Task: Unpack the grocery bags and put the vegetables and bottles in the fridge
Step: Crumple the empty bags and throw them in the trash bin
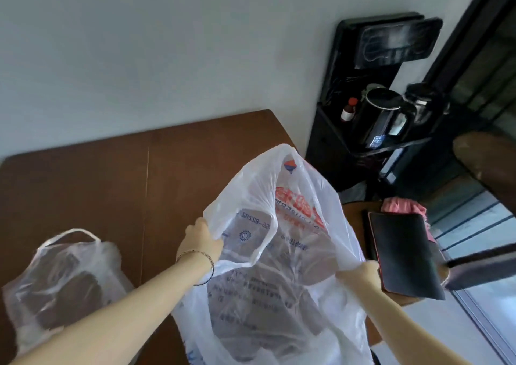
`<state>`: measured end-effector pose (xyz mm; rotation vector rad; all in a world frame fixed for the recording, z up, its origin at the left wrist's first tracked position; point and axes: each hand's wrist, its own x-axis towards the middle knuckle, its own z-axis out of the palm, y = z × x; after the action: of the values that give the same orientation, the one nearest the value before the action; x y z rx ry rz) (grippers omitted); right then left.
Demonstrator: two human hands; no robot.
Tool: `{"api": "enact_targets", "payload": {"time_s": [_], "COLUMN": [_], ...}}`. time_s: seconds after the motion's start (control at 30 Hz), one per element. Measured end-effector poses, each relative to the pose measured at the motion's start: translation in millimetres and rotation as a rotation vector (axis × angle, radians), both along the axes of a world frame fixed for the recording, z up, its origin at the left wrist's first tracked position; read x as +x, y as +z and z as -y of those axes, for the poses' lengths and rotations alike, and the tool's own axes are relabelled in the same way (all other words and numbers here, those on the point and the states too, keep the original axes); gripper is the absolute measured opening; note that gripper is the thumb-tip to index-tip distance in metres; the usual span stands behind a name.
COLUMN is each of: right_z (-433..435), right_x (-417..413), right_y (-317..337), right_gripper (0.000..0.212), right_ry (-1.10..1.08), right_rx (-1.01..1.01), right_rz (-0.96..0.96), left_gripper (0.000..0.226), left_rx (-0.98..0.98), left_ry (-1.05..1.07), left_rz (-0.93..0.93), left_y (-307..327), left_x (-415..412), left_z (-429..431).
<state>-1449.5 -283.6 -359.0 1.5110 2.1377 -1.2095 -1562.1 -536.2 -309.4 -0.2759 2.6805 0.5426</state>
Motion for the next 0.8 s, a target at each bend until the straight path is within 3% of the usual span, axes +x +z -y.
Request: {"api": "enact_targets", "payload": {"time_s": [0.1,0.2,0.33,0.43,0.47,0.53,0.57,0.63,0.7,0.73,0.8], "right_z": [-15,-9,10,-3,-10,-24,-30,-41,-49,-51,-49], "right_x": [19,43,81,102,107,118,123,132,143,149,158], "right_y": [36,75,94,99,99,96,95,96,103,107,115], "right_gripper": [0.059,0.074,0.089,0.068,0.060,0.040,0.032,0.020,0.019,0.023,0.024], "right_ry": [0.011,0.144,0.269,0.124,0.066,-0.028,-0.045,-0.028,0.068,0.183,0.489], "right_rx": [0.062,-0.018,-0.223,-0.359,-0.345,-0.251,-0.187,-0.045,0.096,0.167,0.311], "right_rz": [-0.163,-0.370,-0.627,-0.738,-0.747,-0.728,-0.705,-0.667,-0.621,-0.584,-0.527], "left_gripper": [0.043,0.055,0.027,0.032,0.029,0.028,0.026,0.031,0.080,0.104,0.127], "left_rx": [0.127,0.375,0.751,0.963,0.987,0.876,0.744,0.400,0.143,0.024,-0.129], "left_ry": [0.000,-0.070,-0.146,0.006,-0.047,-0.388,-0.599,-0.933,-1.146,-1.185,-1.203], "left_rz": [-0.005,0.001,0.081,0.375,0.457,0.469,0.331,-0.154,-0.627,-0.688,-0.549], "left_y": [23,46,65,74,77,84,87,98,100,102,101], "left_x": [47,101,156,175,182,192,193,187,178,173,168], "left_z": [-51,-103,-152,-169,-171,-165,-160,-147,-144,-145,-148]}}
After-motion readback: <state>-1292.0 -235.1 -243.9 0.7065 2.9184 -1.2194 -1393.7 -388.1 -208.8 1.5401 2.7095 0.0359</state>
